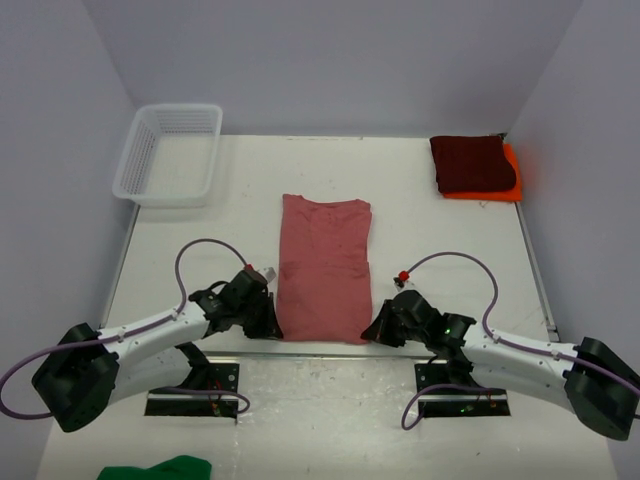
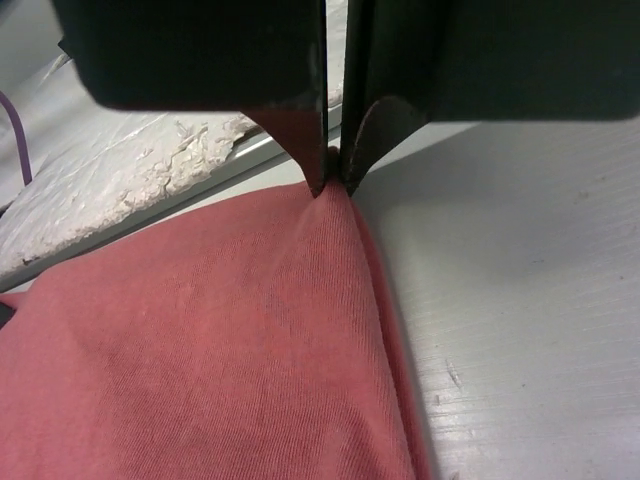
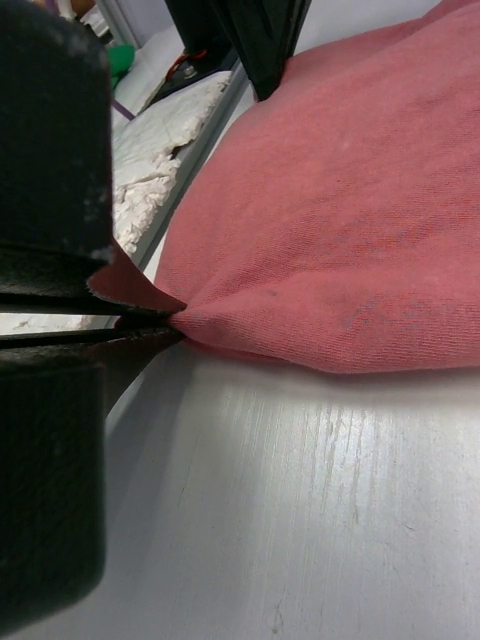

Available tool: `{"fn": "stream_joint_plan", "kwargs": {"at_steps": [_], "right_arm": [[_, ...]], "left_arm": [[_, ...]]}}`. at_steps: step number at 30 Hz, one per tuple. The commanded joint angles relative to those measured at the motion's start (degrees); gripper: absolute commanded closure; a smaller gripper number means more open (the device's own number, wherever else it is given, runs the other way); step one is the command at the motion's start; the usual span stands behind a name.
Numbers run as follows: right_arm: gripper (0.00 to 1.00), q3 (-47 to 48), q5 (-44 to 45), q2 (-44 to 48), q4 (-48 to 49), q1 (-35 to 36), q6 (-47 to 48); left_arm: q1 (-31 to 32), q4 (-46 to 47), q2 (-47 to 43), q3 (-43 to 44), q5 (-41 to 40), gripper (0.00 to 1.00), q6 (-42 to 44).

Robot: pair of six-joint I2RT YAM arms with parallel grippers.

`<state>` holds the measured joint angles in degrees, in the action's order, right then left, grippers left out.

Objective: Fold and stack the t-shirts
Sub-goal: Grab one side of the 2/3 rectangular tshirt with both arms, then fold the long partially folded tshirt into a neat square

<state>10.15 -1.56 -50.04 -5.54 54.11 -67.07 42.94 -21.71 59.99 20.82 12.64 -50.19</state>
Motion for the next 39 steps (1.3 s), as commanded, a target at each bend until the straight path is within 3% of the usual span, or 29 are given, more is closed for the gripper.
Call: {"fn": "stream_joint_plan", "kwargs": {"at_steps": [1,9,17,31,35,39], "right_arm": [[1.00,-0.1,-0.5,-0.9,-1.7,0.4,0.6],[1.00,4.6,2.3,0.6,-9.1,2.4,2.8],[1.00,12.2,7.3,4.1,-20.6,7.8,4.0],[1.00,24.3,17.7,2.0,-33.0,18.7,-0.9],[1.00,30.4,24.5,0.0,-38.4,18.9,-0.2],[1.00,37.6,25.0,-3.3,-39.6,12.7,6.7]], "left_arm": [[0.3,0.0,-0.7,-0.7,0.2,1.00,0.3],[0.3,-5.9,-7.4,0.1,-0.3,1.00,0.4],[0.5,-8.7,-14.9,0.1,5.2,1.00,2.7],[0.7,-17.5,-25.3,5.6,4.1,1.00,1.8],[0.7,-18.6,-22.0,13.1,-1.1,1.00,3.4],[0.6,-16.0,-11.4,21.0,-6.7,1.00,6.0]]}}
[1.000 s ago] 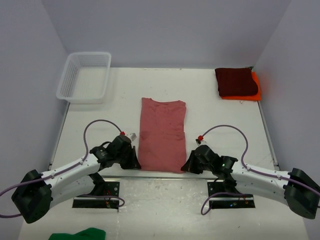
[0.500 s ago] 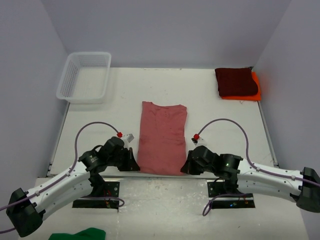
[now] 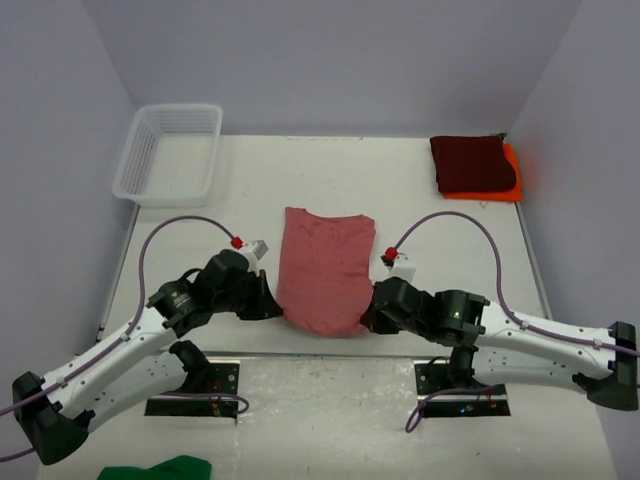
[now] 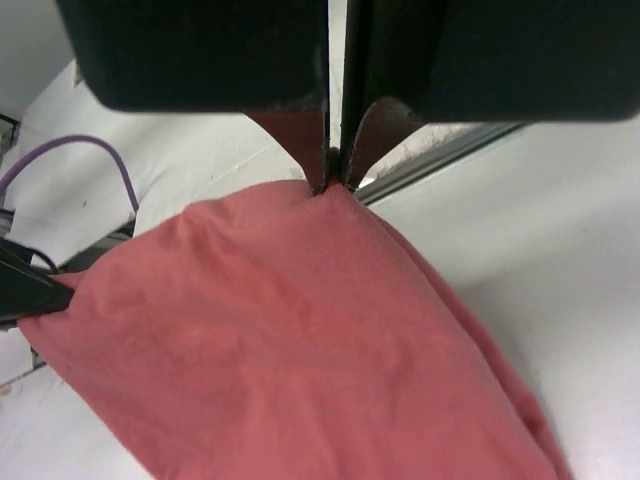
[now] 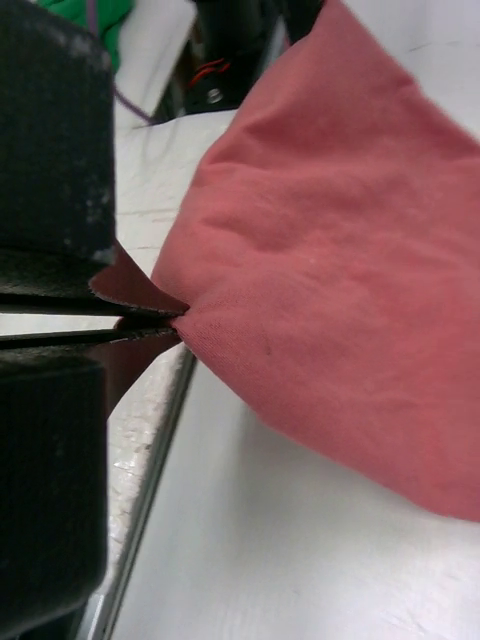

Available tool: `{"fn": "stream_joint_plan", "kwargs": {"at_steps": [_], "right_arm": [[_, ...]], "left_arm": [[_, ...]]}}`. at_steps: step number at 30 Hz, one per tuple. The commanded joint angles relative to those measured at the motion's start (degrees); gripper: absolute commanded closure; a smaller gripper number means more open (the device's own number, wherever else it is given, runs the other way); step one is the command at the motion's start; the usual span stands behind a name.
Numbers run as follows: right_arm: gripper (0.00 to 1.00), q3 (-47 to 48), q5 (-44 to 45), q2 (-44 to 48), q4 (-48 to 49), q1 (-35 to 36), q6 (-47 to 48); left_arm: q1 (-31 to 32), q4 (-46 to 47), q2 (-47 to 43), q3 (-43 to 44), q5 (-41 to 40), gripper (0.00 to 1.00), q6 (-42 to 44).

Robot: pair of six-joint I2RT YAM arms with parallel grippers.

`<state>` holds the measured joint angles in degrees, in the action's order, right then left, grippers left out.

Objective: Fold and stack the t-shirts
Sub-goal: Fold the long partially folded tshirt into a neat square

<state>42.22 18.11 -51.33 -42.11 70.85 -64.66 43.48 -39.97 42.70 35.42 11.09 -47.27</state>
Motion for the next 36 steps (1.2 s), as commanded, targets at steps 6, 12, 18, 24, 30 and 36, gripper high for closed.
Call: {"fn": "stream_joint_plan", "kwargs": {"at_steps": [6,12,18,24,30,36], "right_arm": [[1.00,15.2,2.5,-11.1,-1.6,-18.9,17.8],[1.00,25.8,-4.1,-23.6,2.3,-32.4,29.7],[1.00,36.3,-11.6,-36.4,5.0,-40.4,35.9],[1.00,51.1,-17.8,-57.3,5.2,-45.8,40.1],[0.48,67.6,-14.0,-72.1,3.5,-48.9,45.3],[0.33,71.6,-4.0,-69.7,4.1,-50.0,49.5]], "left_arm": [[-6.2,5.9,22.9,19.3,-7.0,1.00,8.6],[-15.6,8.4,36.3,30.0,-7.6,1.00,14.1],[-18.3,11.3,50.4,40.5,-6.5,1.00,15.9],[-22.6,13.1,67.8,50.9,-7.3,1.00,18.1],[-24.7,20.7,75.9,56.4,-10.6,0.84,22.6],[-24.8,21.7,70.7,61.1,-22.0,0.48,28.8]]}}
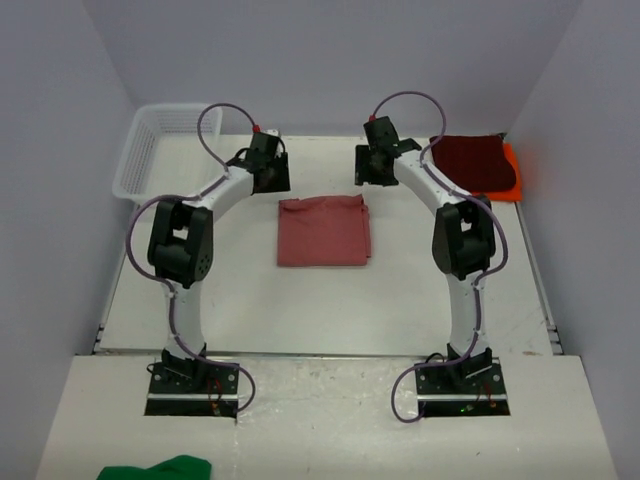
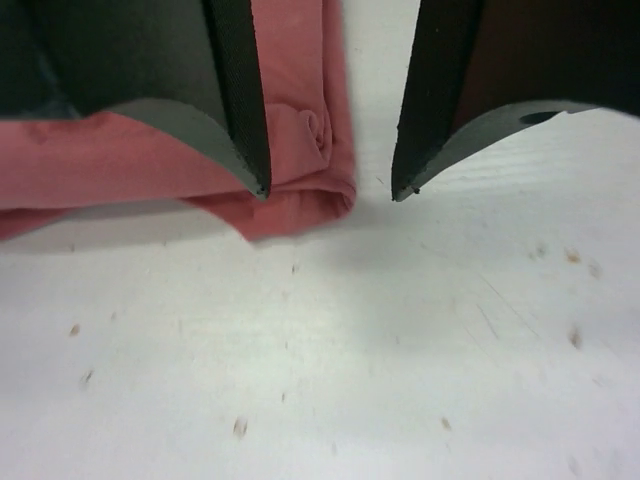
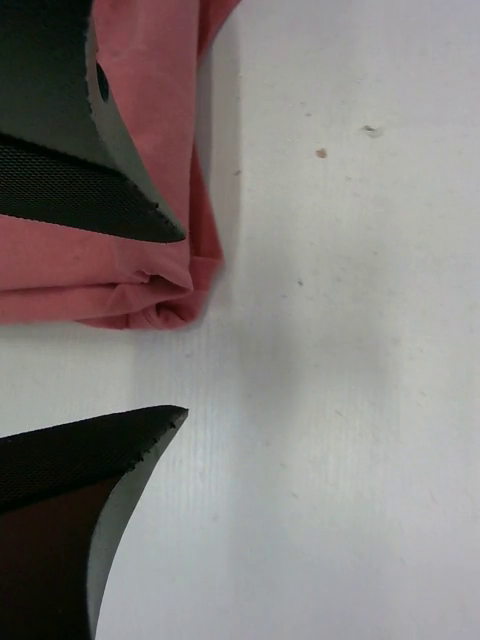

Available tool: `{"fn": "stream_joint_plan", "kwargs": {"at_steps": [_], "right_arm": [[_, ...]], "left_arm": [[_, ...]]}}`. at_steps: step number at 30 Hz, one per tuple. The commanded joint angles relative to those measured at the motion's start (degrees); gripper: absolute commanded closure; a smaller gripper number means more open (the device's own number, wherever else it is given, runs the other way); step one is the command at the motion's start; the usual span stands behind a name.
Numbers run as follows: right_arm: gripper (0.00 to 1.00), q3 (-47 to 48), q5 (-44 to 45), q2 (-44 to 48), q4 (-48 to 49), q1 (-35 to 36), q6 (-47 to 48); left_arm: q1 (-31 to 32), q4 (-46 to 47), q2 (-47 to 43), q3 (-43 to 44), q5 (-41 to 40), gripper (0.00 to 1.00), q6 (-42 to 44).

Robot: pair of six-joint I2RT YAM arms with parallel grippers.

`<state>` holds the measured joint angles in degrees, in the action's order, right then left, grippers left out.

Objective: Fold and stack the t-shirts
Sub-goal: Fold the long partially folded tshirt into a neat square

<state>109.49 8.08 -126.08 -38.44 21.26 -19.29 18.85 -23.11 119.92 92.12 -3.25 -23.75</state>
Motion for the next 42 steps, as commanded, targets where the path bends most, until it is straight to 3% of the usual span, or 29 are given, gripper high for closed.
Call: {"fn": "stream_joint_plan", "kwargs": {"at_steps": [1,4,5,7,8,9,10,11,14,20,30,42], "right_arm": [[0.33,4.2,6.5,6.2,0.0,-0.4,4.1],[0.32,-1.0,3.9,11.4,0.5,-0.3,3.2],[0.32,-2.7,4.1,12.8,1.1,0.5,2.0],[0.34,-6.0,-1.4,15.9,1.2,0.7,0.7],[0.60,-6.7,-3.8,16.4,1.0,0.9,-0.6],[0.88,-7.4,-6.4,16.6,0.6,0.9,-1.3],[1.00,-7.4,-8.6,16.2,0.1,0.9,-2.3],[1.00,-7.3,-15.7,15.1,-0.1,0.7,-3.7],[1.00,-2.4,-24.8,10.0,-3.0,0.8,-5.0],[1.00,3.7,-27.1,2.1,-7.1,0.7,-4.3],[1.00,-1.0,-25.9,-0.8,-3.9,0.7,-4.4],[1.00,9.9,-22.1,-10.0,-8.0,0.8,-4.5]], "left_arm": [[0.0,5.2,-8.1,4.0,-8.2,0.46,5.5],[0.0,4.1,-14.1,2.6,-6.9,0.43,4.2],[0.0,3.6,-14.7,2.2,-3.1,0.44,3.5],[0.0,3.9,-15.7,-0.3,2.7,0.53,1.9],[0.4,4.9,-16.0,-1.8,7.8,0.61,1.2],[0.7,5.9,-16.2,-5.0,10.3,0.91,-0.1],[0.7,8.4,-16.1,-6.7,13.0,1.00,-1.1],[0.7,10.4,-15.9,-8.3,19.9,1.00,-3.5],[0.7,17.9,-14.4,-14.0,32.0,1.00,-7.3],[3.1,26.8,-11.6,-21.8,39.4,1.00,-11.1],[7.4,28.3,-10.6,-25.1,38.7,1.00,-10.4],[10.7,26.4,-7.8,-30.1,34.1,1.00,-10.3]]}}
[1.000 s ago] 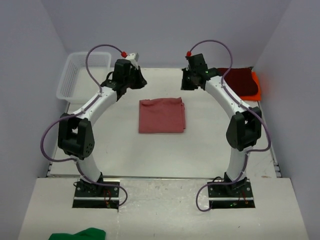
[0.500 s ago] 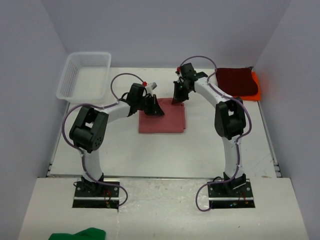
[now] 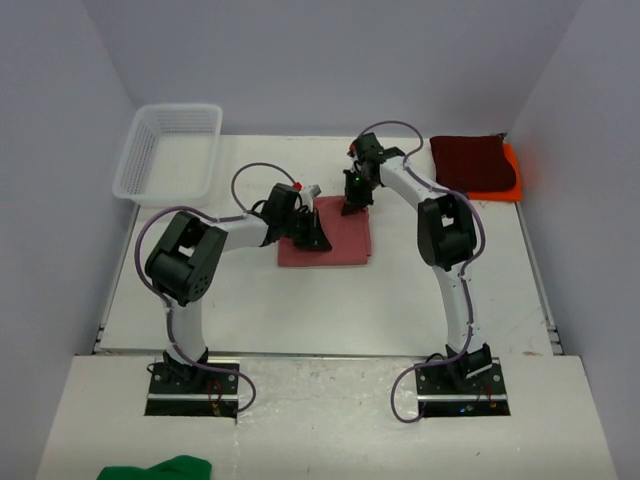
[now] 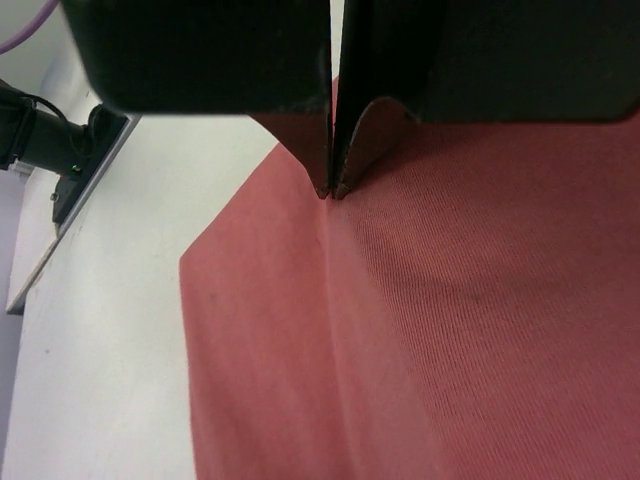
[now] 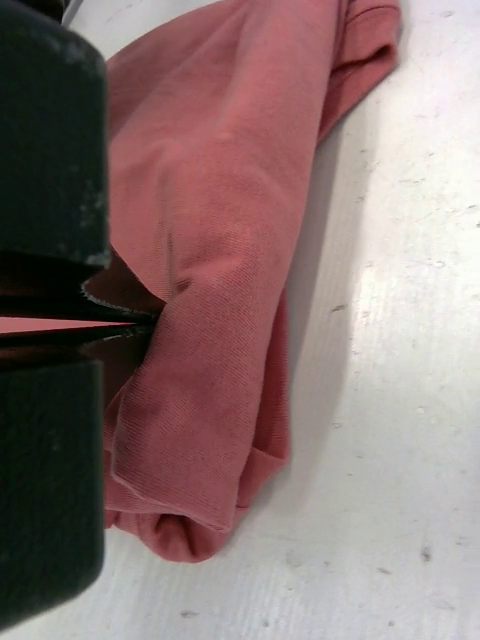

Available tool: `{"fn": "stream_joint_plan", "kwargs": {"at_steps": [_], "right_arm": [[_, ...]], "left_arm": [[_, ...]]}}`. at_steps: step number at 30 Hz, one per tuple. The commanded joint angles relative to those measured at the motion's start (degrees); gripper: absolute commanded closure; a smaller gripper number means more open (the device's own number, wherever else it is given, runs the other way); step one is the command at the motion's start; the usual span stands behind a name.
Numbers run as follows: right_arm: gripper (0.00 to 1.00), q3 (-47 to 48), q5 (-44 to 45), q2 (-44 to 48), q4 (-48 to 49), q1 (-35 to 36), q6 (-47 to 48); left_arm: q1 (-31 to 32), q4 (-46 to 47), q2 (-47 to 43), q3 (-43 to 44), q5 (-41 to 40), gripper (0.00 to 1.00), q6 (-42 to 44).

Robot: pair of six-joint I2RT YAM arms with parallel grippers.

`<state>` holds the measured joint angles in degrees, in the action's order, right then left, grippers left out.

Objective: Fold and stack the t-shirts
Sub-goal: Fold the long partially folded tshirt into a neat square

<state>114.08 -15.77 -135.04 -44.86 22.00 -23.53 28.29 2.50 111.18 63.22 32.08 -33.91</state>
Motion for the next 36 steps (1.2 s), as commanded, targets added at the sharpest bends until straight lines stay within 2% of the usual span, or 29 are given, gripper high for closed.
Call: {"fn": "stream_joint_plan", "kwargs": {"at_steps": [1,15,18,19,20,21,23,25,26,30,36], "right_arm": [[1.00,6.2,1.9,-1.5,-2.2,-0.1,-0.1],[1.00,19.9,3.4,-7.7,-6.5,-5.1,0.2],[1.00,20.4,2.3,-6.0,-6.3,-5.5,2.1],[1.00,18.7,2.5,-4.5,-5.2,-5.4,2.4],[1.00,13.2,2.3,-2.2,-3.7,-5.3,2.8],[1.00,9.8,2.0,0.5,0.6,-5.1,3.4],[1.00,-0.2,1.4,9.1,4.8,-4.8,3.7],[1.00,-4.1,0.2,13.4,7.0,-4.4,3.6],[1.00,-7.0,-0.7,16.6,7.0,-4.4,3.1],[1.00,-16.0,-1.5,23.7,9.8,-3.2,1.8],[1.00,-25.0,-1.2,28.2,11.6,-1.3,1.9]], "left_arm": [[1.6,0.7,1.2,-1.5,-1.7,1.00,0.0],[3.4,1.3,2.6,-8.6,-3.4,1.00,1.7],[3.8,1.1,0.7,-9.7,-4.4,1.00,1.8],[4.2,0.8,-0.1,-9.5,-5.1,1.00,2.2],[4.4,0.0,-2.5,-9.3,-5.9,1.00,2.4],[4.7,-0.5,-4.0,-9.1,-6.9,1.00,2.8],[5.4,-2.4,-7.8,-7.2,-10.9,1.00,4.1],[5.4,-6.7,-8.8,-2.7,-13.8,1.00,5.7],[5.4,-11.2,-8.8,-0.4,-15.4,1.00,6.4],[4.2,-16.6,-7.2,8.1,-21.3,1.00,8.6],[-0.7,-18.8,-2.5,15.2,-18.8,1.00,9.4]]}}
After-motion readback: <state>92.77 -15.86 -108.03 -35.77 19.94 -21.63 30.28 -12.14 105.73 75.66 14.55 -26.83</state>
